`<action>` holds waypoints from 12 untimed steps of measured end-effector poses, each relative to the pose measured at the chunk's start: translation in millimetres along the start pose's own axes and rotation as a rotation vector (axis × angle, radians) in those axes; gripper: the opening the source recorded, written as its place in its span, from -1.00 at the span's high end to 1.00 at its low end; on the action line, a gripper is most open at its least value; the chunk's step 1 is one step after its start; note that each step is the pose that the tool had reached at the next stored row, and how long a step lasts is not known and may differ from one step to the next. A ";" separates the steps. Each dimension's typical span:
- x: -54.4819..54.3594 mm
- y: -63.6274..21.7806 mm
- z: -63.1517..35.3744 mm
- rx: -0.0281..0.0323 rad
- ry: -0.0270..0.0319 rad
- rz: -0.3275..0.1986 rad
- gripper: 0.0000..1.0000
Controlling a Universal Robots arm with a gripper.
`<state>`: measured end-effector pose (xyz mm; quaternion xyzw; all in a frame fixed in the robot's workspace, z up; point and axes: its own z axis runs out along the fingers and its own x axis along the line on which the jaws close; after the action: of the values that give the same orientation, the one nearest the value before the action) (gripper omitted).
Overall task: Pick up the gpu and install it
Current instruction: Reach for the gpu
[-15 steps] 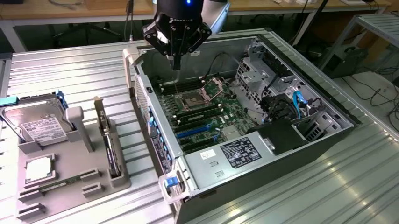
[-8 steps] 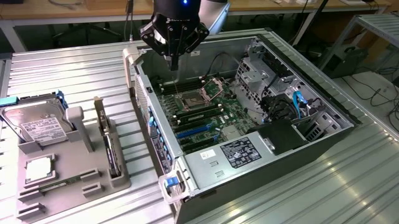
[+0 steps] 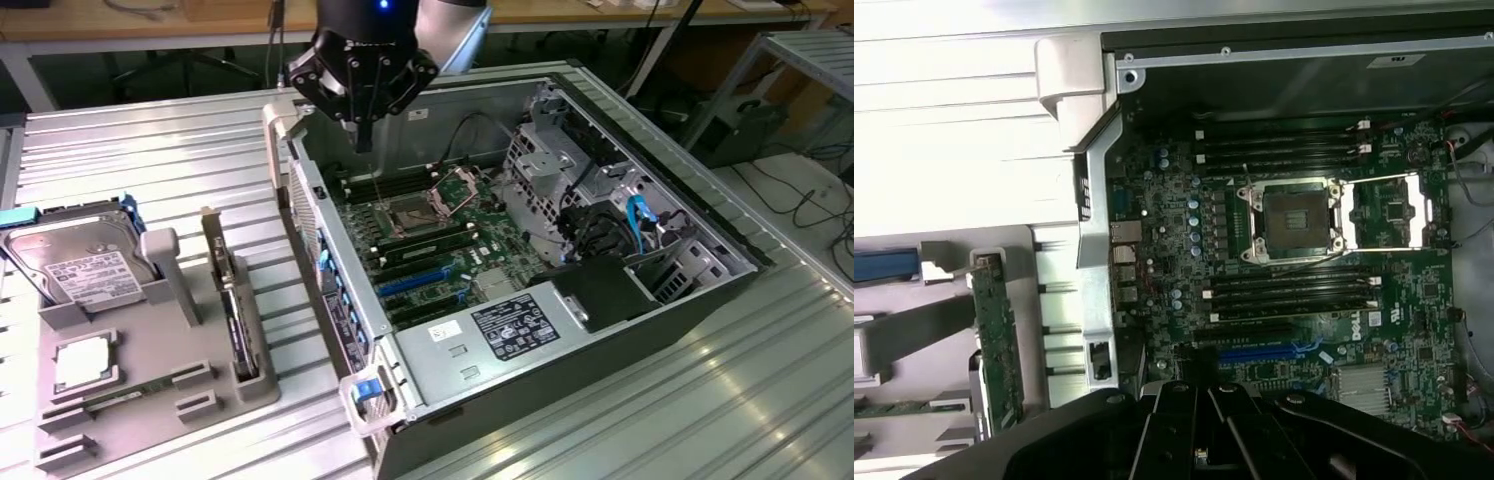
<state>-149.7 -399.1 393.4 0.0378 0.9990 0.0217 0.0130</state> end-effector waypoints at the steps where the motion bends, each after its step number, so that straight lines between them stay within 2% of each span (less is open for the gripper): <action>1: 1.2 -0.1 0.0 0.0000 -0.0001 0.000 0.79; 12: 11.3 -1.0 -0.3 0.0000 0.0000 0.000 0.79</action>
<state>-161.1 -399.3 393.3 0.0376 0.9990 0.0217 0.0131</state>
